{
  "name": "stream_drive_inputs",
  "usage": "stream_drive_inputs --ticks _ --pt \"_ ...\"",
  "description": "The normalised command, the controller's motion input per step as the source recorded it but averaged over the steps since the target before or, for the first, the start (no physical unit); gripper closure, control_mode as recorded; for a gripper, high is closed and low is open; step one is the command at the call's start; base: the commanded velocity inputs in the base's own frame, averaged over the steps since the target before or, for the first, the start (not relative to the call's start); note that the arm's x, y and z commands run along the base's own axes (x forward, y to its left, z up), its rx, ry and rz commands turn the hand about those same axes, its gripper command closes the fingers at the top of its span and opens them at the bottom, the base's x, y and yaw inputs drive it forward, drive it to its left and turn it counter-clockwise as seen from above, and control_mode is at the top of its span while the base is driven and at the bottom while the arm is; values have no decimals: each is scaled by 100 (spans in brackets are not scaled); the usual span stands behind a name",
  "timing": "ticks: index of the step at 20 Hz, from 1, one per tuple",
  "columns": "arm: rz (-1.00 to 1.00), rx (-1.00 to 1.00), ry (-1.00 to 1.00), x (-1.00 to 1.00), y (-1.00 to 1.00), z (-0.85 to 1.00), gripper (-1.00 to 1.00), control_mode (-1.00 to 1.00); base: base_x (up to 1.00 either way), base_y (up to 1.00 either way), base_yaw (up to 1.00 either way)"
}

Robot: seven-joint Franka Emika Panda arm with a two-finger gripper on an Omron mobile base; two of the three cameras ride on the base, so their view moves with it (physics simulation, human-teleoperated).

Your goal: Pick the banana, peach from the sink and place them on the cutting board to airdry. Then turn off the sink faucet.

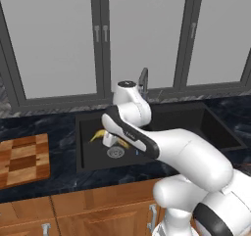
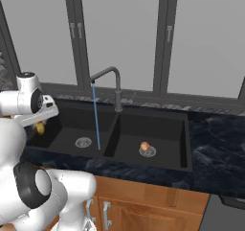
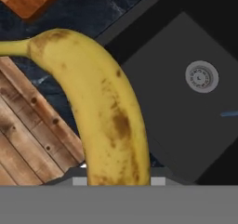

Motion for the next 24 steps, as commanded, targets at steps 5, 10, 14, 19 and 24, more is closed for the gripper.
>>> stream_drive_inputs --ticks 5,10,14,19,24 --pt "8 0 2 14 44 -1 100 -100 0 0 0" --pt "8 0 2 14 43 0 100 -100 0 0 0" --pt "7 0 2 15 44 0 100 -100 0 0 0" --pt "4 0 0 21 40 0 100 -100 0 0 0" --pt "4 0 0 25 39 -4 100 -100 0 0 0"
